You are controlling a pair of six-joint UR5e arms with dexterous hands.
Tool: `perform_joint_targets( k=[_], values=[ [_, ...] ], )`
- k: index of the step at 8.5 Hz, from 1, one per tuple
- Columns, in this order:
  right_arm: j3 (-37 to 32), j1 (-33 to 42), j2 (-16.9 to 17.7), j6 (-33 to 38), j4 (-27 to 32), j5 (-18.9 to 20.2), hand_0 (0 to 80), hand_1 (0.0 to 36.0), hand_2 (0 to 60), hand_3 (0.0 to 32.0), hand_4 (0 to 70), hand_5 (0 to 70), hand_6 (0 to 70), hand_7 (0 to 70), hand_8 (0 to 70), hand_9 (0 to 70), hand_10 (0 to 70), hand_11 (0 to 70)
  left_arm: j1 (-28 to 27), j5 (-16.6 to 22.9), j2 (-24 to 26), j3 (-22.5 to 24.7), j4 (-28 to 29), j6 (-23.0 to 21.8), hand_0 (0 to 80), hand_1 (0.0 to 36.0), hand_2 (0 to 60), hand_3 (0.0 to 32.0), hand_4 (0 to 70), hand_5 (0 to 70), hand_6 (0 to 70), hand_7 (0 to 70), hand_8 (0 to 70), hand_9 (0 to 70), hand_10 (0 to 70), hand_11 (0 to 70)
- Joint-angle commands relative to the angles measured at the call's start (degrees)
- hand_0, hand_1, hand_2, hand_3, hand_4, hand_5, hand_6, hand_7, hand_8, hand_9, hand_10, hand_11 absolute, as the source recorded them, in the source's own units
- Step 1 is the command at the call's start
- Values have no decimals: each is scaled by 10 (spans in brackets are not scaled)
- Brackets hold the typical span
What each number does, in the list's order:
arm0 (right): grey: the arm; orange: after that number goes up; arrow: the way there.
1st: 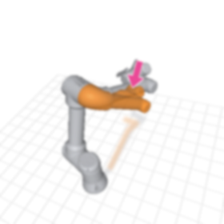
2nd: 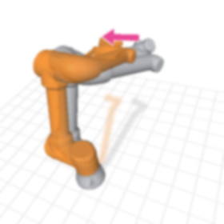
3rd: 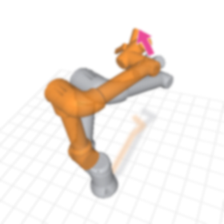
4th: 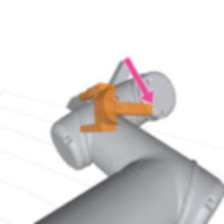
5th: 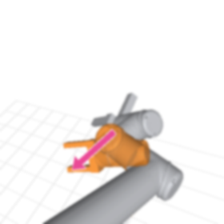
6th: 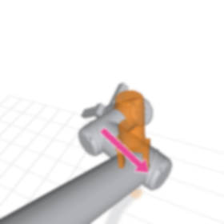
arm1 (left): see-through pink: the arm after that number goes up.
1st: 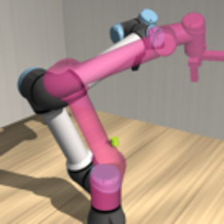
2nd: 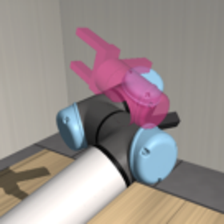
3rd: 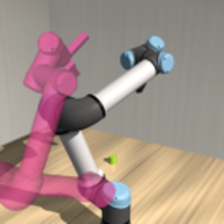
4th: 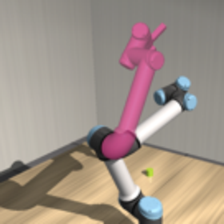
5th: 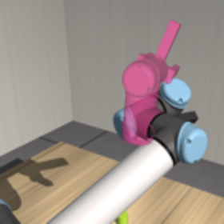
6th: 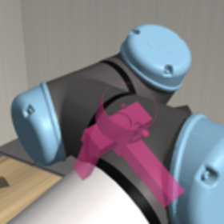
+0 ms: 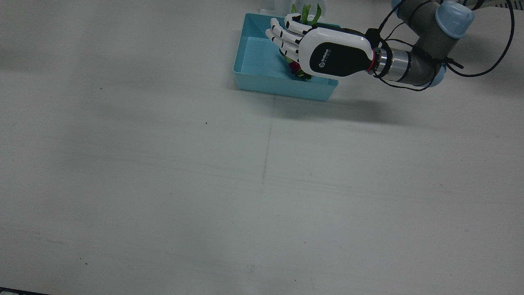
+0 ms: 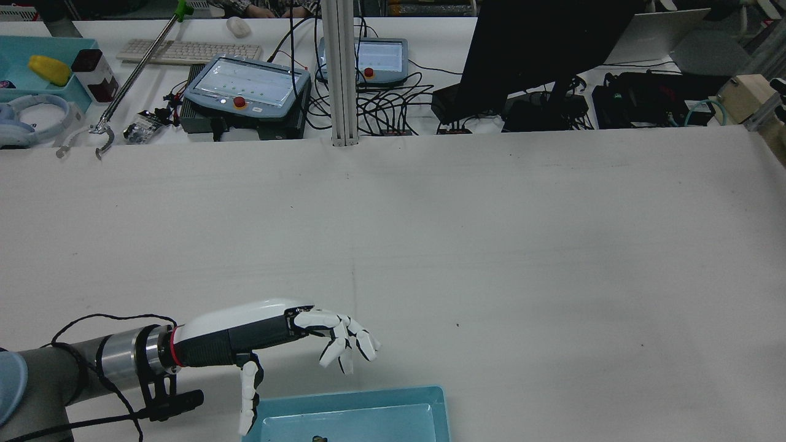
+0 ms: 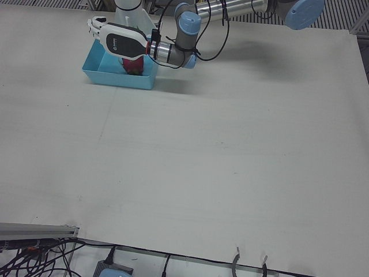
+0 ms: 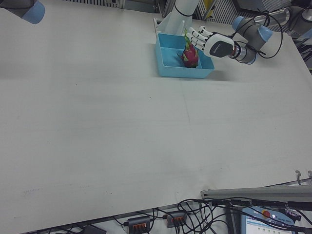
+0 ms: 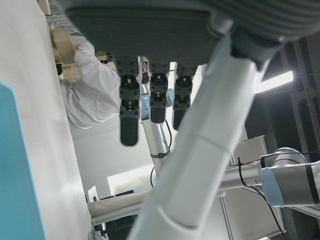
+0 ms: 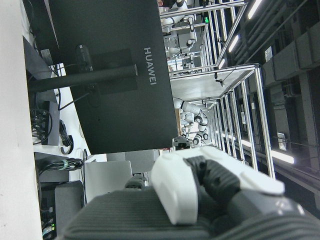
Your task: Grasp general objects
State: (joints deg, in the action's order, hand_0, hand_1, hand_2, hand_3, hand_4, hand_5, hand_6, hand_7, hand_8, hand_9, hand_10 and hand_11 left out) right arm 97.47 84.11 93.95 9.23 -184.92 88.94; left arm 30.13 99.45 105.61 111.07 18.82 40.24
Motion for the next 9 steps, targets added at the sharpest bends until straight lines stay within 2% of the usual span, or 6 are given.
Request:
perform_joint_targets(
  k=[1,2,3,6,8,9],
  values=[
    [0,0,0,0,0,0,0,0,0,0,0,0,0,0,0,0,0,0,128,-3,11,-5,-55,-4,800,360,600,0,132,700,347,546,346,354,245,396],
    [0,0,0,0,0,0,0,0,0,0,0,0,0,0,0,0,0,0,170,-4,12,-7,-74,-7,800,360,600,0,184,700,432,650,402,418,255,407],
    [0,0,0,0,0,0,0,0,0,0,0,0,0,0,0,0,0,0,213,-5,10,-22,-84,-8,800,360,600,0,206,700,476,700,422,449,259,413],
    [0,0,0,0,0,0,0,0,0,0,0,0,0,0,0,0,0,0,339,-5,9,-126,-91,-12,800,360,600,0,221,700,469,678,401,421,220,357],
    [0,0,0,1,1,0,0,0,0,0,0,0,0,0,0,0,0,0,382,-2,13,-259,-31,-9,800,360,600,0,215,700,458,664,386,400,207,339],
    [-1,0,0,1,1,0,0,0,0,0,0,0,0,0,0,0,0,0,386,-2,14,-303,-11,-3,800,360,600,0,216,700,449,633,371,376,202,332]
  ],
)
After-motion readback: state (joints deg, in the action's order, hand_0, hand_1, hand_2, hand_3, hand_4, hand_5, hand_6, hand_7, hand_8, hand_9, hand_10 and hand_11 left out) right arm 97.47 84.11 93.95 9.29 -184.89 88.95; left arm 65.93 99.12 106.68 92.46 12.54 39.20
